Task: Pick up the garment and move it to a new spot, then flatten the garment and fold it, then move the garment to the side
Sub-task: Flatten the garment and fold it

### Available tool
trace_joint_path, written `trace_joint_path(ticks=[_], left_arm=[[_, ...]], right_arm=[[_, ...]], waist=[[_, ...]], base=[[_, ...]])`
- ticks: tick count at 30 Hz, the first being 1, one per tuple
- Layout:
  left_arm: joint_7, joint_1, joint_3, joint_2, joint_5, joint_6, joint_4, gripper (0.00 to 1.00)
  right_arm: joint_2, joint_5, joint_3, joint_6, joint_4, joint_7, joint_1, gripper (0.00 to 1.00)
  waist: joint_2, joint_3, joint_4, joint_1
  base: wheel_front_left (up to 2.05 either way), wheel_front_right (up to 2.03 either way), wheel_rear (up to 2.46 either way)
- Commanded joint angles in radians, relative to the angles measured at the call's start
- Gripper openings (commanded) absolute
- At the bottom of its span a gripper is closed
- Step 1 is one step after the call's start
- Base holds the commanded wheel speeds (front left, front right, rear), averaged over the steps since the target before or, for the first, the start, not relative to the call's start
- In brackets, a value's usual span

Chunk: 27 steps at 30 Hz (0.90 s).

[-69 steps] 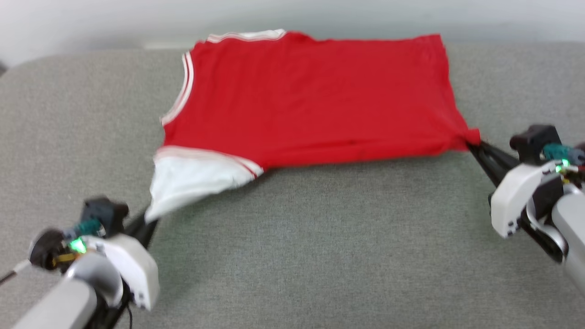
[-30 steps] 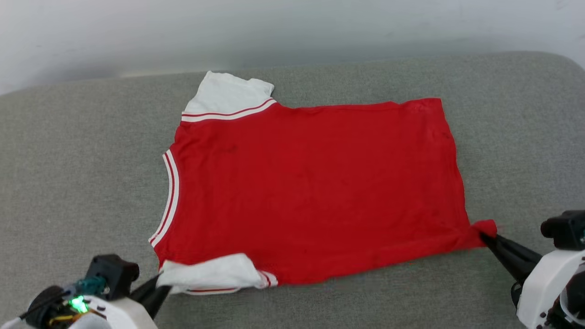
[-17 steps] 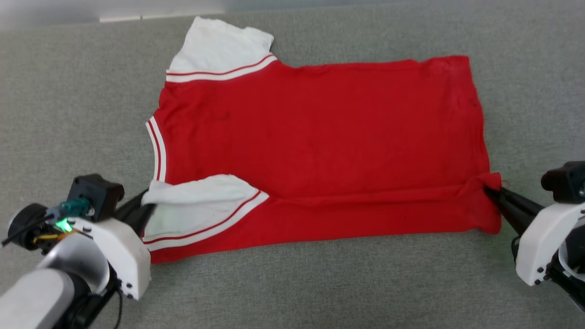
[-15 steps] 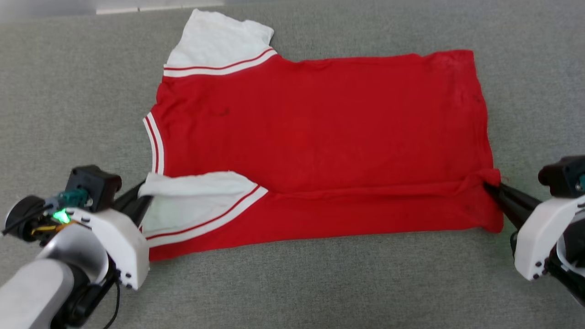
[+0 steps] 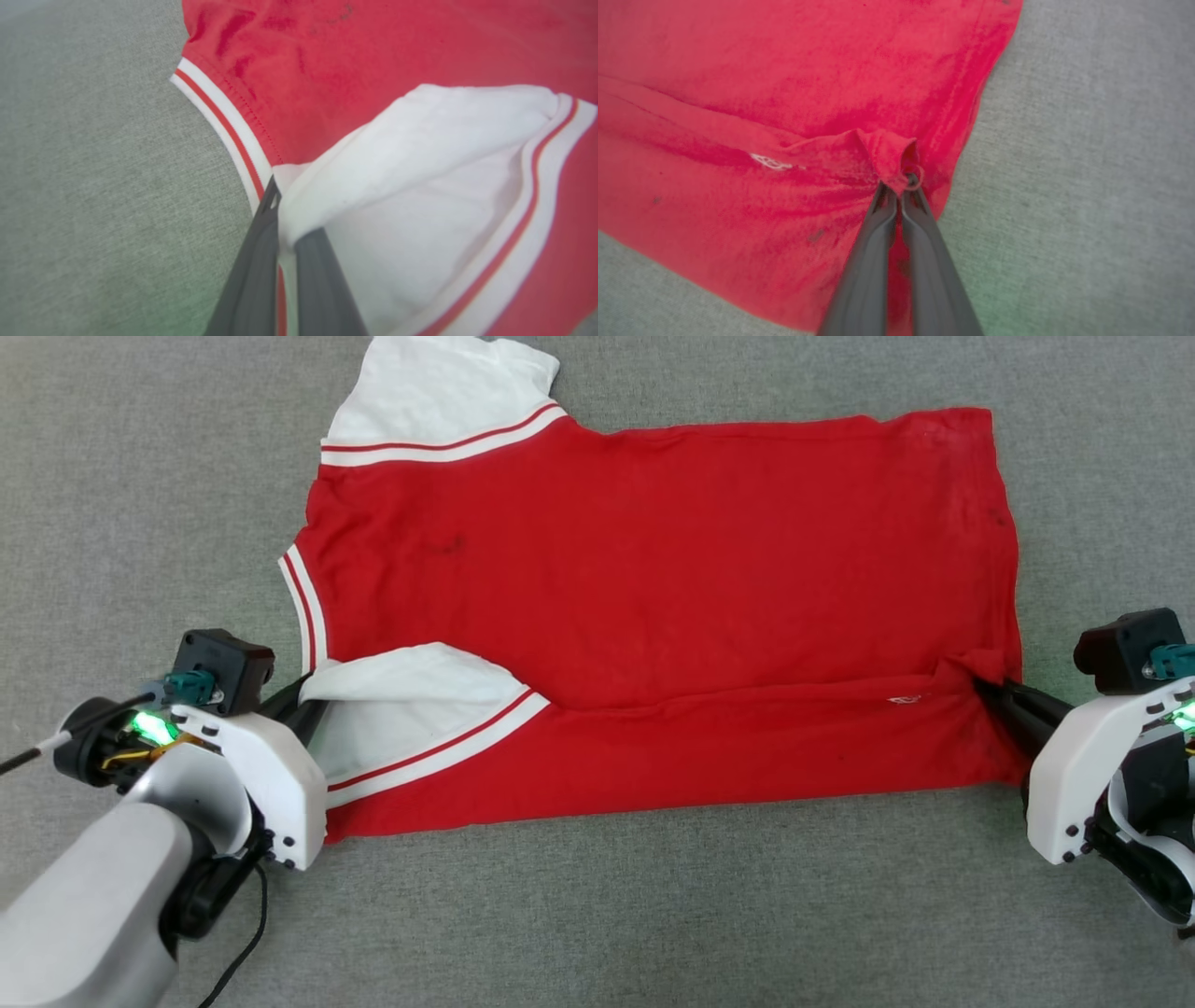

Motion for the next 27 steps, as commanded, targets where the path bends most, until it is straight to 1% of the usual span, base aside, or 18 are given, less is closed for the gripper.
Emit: trace_joint_path(ticks=[1,2,4,9,13,16,21,24,27], left_arm=[[-0.011,-0.007,-0.004,-0.016,0.005,0.004,0.018,0.76],[-0.035,-0.003,0.000,-0.042,-0.006,0.012,0.060,1.00],[-0.056,0.007,0.010,-0.057,-0.015,0.021,0.079,1.00],[-0.094,0.057,0.046,-0.084,-0.057,0.071,0.086,1.00],[-0.109,0.124,0.080,-0.093,-0.094,0.137,0.045,1.00],[-0.108,0.188,0.113,-0.105,-0.139,0.193,-0.010,1.00],[-0.070,0.296,0.116,-0.092,-0.164,0.284,-0.126,1.00],[-0.045,0.347,0.108,-0.082,-0.168,0.321,-0.184,1.00],[-0.019,0.377,0.103,-0.062,-0.170,0.349,-0.223,1.00]], right_arm=[[0.011,-0.010,0.004,-0.001,0.019,0.005,-0.005,1.00],[0.019,-0.026,0.003,-0.001,0.030,-0.008,-0.005,1.00],[0.026,-0.033,-0.002,-0.001,0.032,-0.020,-0.003,1.00],[0.039,-0.063,-0.015,-0.001,0.033,-0.021,0.022,1.00],[0.066,-0.087,-0.054,-0.001,0.022,0.013,0.057,1.00],[0.097,-0.100,-0.094,-0.001,0.003,0.070,0.109,1.00],[0.151,-0.150,-0.181,-0.001,-0.066,0.152,0.188,1.00],[0.191,-0.177,-0.235,-0.001,-0.122,0.180,0.224,1.00],[0.225,-0.199,-0.276,-0.001,-0.179,0.202,0.251,1.00]], waist=[[-0.0001,-0.006,0.000,-0.0002],[-0.0001,-0.026,-0.001,-0.0002],[-0.0001,-0.046,-0.001,-0.0002],[-0.0001,-0.115,-0.001,-0.0002],[-0.0001,-0.172,0.000,-0.0002],[-0.0001,-0.204,0.000,-0.0002],[-0.0001,-0.226,-0.004,-0.0002],[-0.0001,-0.225,-0.008,-0.0002],[-0.0001,-0.211,-0.015,-0.0002]], base=[[0.00,0.00,0.00],[0.00,0.00,0.00],[0.00,0.00,0.00],[0.00,0.00,0.00],[0.00,0.00,0.00],[0.00,0.00,0.00],[0.00,0.00,0.00],[0.00,0.00,0.00],[0.00,0.00,0.00]])
